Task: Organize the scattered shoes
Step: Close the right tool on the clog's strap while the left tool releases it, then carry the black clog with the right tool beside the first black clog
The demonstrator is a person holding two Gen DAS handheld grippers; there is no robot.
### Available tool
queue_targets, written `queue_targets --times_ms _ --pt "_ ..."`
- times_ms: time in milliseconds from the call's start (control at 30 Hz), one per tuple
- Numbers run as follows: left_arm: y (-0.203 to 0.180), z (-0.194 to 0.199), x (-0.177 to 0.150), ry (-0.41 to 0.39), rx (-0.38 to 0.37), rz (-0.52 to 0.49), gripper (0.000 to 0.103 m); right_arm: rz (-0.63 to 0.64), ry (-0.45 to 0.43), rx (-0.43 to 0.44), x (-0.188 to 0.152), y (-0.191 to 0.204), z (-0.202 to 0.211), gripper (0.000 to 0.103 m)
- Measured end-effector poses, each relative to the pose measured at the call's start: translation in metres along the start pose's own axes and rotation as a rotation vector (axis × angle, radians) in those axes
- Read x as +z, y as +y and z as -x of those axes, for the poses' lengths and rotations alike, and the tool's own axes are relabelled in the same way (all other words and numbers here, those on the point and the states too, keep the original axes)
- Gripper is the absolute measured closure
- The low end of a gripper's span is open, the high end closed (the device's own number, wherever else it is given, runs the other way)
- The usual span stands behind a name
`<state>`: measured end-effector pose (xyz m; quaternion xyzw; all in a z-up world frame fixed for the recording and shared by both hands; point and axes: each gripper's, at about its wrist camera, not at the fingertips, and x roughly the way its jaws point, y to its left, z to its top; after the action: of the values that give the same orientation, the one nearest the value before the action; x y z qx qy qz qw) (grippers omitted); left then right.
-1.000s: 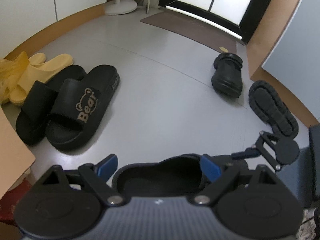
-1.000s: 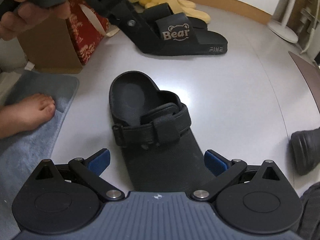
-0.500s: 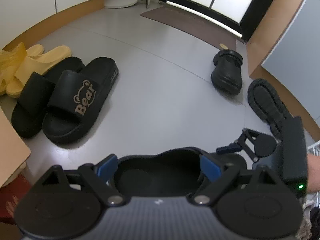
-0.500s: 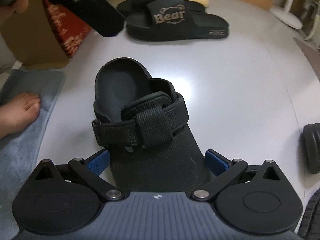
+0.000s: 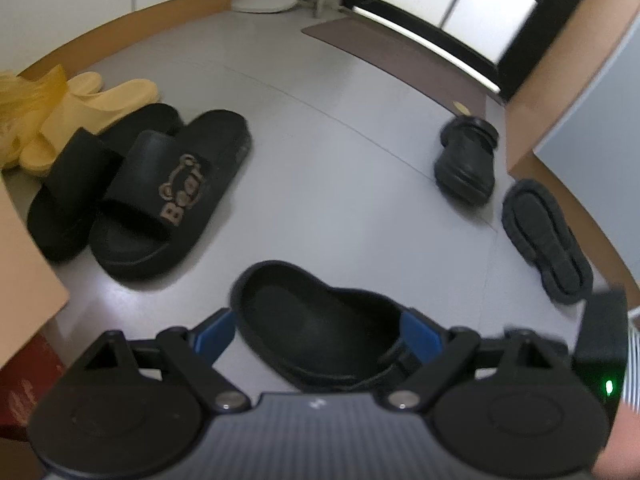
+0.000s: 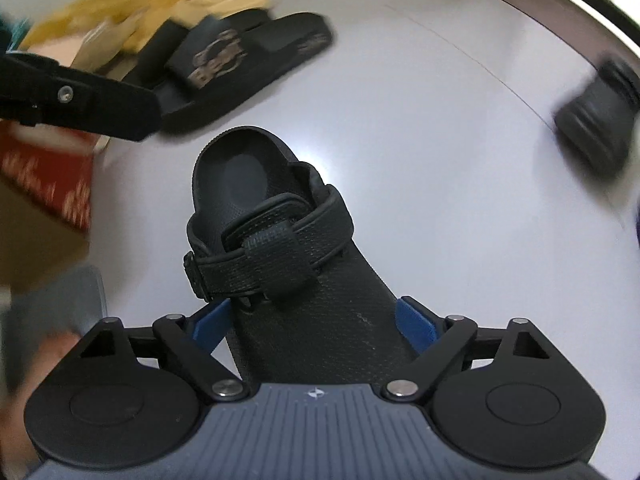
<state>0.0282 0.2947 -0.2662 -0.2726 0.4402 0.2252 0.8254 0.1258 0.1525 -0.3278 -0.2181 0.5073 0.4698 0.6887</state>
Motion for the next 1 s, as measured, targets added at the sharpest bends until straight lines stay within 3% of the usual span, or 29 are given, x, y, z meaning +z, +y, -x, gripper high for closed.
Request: queue_targets --times_ms 200,500,567,633,767,1000 --pt "0.004 0.002 0.001 -0.005 0.009 0.016 0.012 -0.216 -0.011 -0.051 -0.016 0.004 0.009 0.023" --pt "0.003 0.002 0.0 0.001 0.0 0.015 0.012 -0.412 -0.046 -0.079 -0.04 0.007 0.02 0.036" --pt "0.002 0.001 0.0 0.002 0.0 0.009 0.012 -0.398 -0.044 -0.072 -0.041 0.01 0.02 0.037" --pt "0.002 0.0 -0.001 0.006 0.0 0.004 0.012 -0.364 -0.044 -0.063 -0.041 0.013 0.02 0.035" --pt "0.003 -0.002 -0.002 0.013 0.003 0.007 0.012 -0.277 -0.074 -0.058 -0.039 0.018 0.016 0.011" --pt "0.002 -0.002 -0.004 0.01 0.009 0.003 0.012 -0.269 -0.052 -0.032 -0.031 0.009 0.0 0.01"
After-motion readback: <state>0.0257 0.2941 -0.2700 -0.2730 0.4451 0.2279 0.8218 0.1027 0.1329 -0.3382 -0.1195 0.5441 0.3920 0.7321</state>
